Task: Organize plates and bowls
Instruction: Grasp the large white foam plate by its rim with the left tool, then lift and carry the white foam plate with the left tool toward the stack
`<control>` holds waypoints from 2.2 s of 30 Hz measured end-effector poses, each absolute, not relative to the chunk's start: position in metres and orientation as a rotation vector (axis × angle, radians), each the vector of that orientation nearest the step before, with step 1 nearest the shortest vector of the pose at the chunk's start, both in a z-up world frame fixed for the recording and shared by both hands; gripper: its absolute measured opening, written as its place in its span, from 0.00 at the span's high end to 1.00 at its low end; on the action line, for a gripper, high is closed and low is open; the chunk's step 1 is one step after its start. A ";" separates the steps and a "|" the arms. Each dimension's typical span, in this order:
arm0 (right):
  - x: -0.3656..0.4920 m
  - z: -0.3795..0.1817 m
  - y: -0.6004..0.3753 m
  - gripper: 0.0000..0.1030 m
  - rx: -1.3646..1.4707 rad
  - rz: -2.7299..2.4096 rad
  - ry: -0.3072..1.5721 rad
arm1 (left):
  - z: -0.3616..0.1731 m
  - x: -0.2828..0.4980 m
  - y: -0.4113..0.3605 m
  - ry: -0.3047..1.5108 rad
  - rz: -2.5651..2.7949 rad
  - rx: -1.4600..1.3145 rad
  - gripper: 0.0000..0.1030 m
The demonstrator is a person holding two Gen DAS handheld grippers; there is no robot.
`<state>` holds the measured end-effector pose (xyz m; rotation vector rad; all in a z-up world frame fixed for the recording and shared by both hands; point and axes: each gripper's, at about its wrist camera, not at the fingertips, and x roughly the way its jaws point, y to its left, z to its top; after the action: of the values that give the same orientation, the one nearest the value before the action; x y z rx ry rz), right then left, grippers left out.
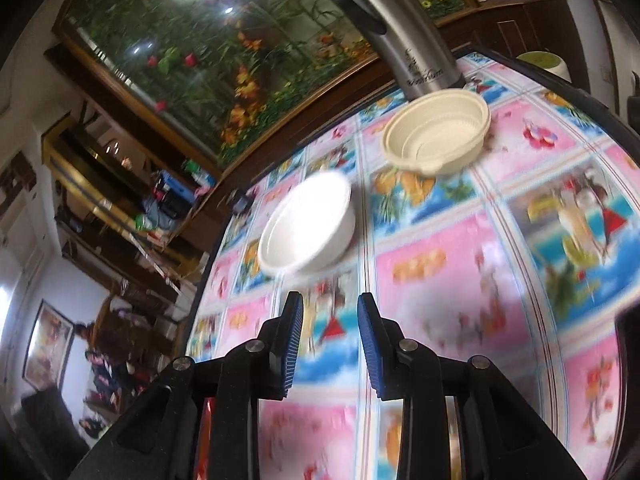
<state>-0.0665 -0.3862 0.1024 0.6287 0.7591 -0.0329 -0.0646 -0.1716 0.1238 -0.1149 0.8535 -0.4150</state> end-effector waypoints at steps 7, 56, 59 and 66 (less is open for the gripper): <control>-0.019 0.087 -0.398 0.70 0.653 -0.057 0.717 | 0.125 -0.011 -0.182 0.928 -0.385 -0.179 0.50; -0.067 0.076 -0.439 0.60 0.655 0.015 0.794 | 0.065 -0.014 -0.201 0.903 -0.268 -0.076 0.39; -0.083 0.068 -0.431 0.60 0.637 0.042 0.806 | 0.056 -0.013 -0.201 0.894 -0.260 -0.071 0.41; -0.087 0.056 -0.402 0.90 0.511 0.081 0.867 | 0.040 -0.011 -0.204 0.922 -0.279 -0.091 0.83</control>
<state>-0.0867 -0.4016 0.0565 0.5109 0.8670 0.0814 -0.0109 -0.2043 0.0397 -0.0914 0.9215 -0.2790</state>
